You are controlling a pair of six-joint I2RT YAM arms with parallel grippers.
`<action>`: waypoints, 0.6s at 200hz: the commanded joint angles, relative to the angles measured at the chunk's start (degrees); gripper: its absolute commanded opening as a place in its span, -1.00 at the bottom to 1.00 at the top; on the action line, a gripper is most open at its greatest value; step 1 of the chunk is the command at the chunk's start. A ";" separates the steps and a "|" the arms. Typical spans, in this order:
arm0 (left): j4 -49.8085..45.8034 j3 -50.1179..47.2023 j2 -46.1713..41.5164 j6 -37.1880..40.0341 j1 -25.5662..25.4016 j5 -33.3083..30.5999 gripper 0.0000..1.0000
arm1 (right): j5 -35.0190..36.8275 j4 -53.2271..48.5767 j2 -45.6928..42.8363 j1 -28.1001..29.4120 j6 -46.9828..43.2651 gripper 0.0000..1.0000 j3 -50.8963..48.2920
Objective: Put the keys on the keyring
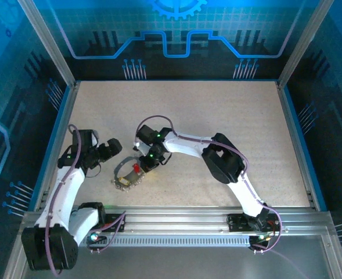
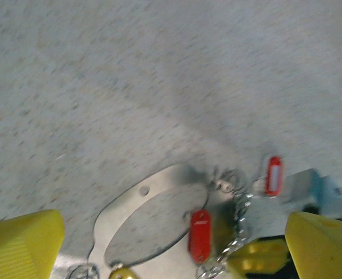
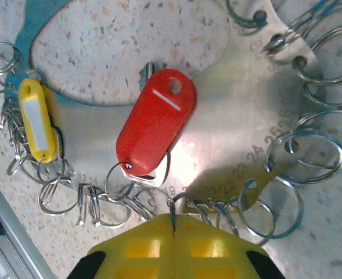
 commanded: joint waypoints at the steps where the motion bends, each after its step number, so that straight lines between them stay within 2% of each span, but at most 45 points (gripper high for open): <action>1: 12.49 -3.87 -3.04 -2.87 0.42 9.78 0.98 | 1.25 5.85 -7.15 -1.52 -3.40 -1.00 -4.00; 14: 20.71 -6.74 -4.15 -4.11 0.41 13.53 0.98 | 1.58 8.42 -10.14 -2.34 -5.97 -1.00 -6.75; 34: 30.37 -10.11 -5.35 -6.28 0.42 15.01 0.97 | 1.13 12.05 -14.15 -3.60 -9.88 -1.00 -10.62; 52: 36.81 -11.31 -5.84 -3.42 0.25 18.66 0.89 | -0.92 16.30 -17.75 -4.75 -12.94 -1.00 -14.20; 69: 39.17 -10.76 -5.27 3.39 -0.69 25.06 0.80 | -3.20 21.92 -21.72 -5.65 -15.85 -1.00 -18.26; 90: 37.06 -8.38 -4.18 16.07 -3.68 35.49 0.80 | -5.18 33.64 -27.38 -6.33 -20.28 -1.00 -26.99; 120: 36.45 -7.70 -4.87 29.03 -7.41 44.78 0.67 | -7.81 43.78 -33.02 -7.90 -26.16 -1.00 -34.32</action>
